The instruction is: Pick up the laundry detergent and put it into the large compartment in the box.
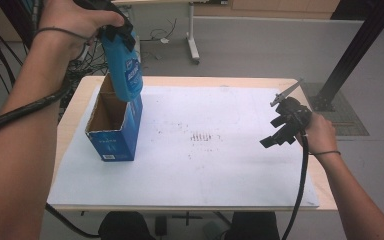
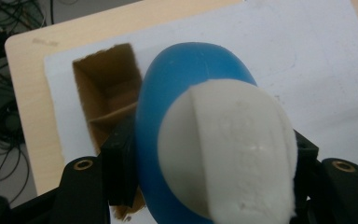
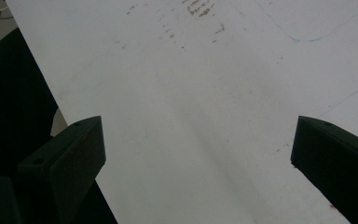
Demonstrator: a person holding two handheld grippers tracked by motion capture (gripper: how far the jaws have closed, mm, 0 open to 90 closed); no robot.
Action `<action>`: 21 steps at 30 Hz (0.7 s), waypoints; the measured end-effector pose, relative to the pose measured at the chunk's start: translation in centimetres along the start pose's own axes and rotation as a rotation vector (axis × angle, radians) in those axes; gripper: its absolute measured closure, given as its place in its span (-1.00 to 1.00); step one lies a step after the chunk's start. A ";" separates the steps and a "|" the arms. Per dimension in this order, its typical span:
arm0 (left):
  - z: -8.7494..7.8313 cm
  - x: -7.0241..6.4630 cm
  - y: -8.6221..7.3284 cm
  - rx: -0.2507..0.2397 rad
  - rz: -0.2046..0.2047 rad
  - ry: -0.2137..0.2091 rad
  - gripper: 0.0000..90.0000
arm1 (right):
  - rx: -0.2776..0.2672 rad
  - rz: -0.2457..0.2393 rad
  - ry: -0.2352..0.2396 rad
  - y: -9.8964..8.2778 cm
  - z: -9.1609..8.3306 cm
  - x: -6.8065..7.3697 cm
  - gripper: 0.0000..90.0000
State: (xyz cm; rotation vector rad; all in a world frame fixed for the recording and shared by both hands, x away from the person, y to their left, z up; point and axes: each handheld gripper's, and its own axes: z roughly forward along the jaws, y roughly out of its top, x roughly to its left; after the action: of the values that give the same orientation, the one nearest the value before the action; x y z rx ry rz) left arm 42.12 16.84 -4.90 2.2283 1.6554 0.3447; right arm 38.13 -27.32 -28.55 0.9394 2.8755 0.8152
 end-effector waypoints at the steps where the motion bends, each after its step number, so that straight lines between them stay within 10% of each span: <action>1: 0.0 0.4 -0.1 0.001 -0.009 0.006 -0.16 | 0.000 0.000 0.001 0.0 0.0 0.0 -0.93; 21: -0.8 5.1 -1.6 -0.003 -0.117 0.063 -0.16 | -0.002 0.001 0.003 0.3 0.2 -0.2 -0.94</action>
State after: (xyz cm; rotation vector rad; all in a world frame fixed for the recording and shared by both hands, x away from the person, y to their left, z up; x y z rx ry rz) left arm 41.90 22.22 -4.84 2.1276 1.8074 0.3898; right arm 38.47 -27.12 -28.62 0.9399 2.8766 0.8208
